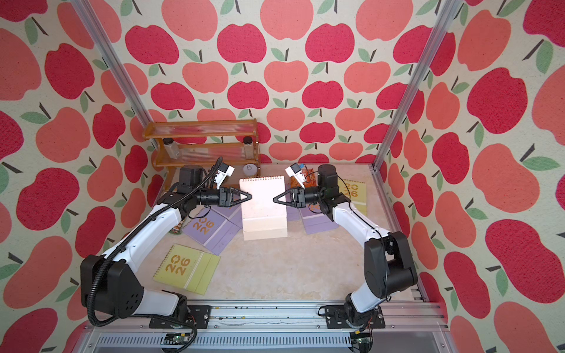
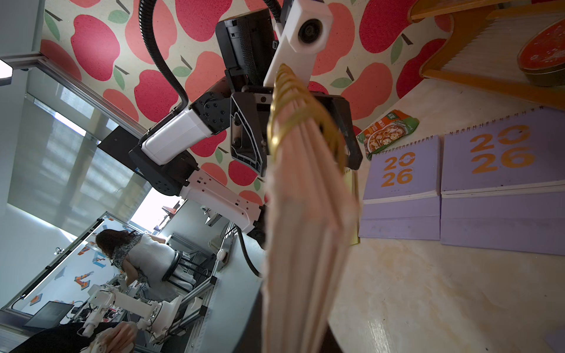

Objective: Stack the calendars
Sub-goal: Place the calendar at the center of the board.

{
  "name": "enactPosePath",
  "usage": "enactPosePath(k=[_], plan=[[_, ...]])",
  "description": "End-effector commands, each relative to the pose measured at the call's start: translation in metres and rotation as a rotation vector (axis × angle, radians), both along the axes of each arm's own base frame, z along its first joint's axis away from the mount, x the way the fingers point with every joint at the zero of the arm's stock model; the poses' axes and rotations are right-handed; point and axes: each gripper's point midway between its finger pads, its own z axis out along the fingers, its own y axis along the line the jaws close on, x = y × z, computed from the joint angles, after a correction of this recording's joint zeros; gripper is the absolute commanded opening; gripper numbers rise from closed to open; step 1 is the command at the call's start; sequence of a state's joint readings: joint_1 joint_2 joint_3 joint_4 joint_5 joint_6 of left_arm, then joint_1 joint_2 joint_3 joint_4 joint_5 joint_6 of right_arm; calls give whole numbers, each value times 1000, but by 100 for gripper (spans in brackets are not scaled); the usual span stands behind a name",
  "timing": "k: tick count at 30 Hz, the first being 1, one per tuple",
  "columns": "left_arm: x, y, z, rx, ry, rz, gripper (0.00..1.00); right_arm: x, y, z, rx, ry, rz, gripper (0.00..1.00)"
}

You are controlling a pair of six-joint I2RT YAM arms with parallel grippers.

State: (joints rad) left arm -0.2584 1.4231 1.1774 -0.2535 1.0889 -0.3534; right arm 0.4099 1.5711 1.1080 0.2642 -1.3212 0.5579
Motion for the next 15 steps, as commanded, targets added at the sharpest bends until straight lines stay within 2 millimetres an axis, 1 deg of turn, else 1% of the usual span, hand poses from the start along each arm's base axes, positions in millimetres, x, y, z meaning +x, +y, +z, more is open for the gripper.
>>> enactPosePath(k=[1,5,8,9,10,13,15], plan=[[2,-5,2,-24,-21,-12,87,-6,0,2,-2,-26,19,0],[2,-9,4,-35,-26,-16,76,0,3,-4,-2,-16,3,0],[1,-14,6,-45,-32,-29,65,3,6,-6,6,-13,-3,0],[0,-16,5,-47,-31,-35,64,4,7,-7,7,-11,-5,0],[-1,-18,4,-47,-30,-41,60,5,8,-7,8,-9,-8,0],[-2,-23,1,-45,-21,-53,41,9,9,-9,11,-6,-17,0],[-2,-24,-1,-43,-16,-53,21,11,10,-10,10,-5,-21,0]])
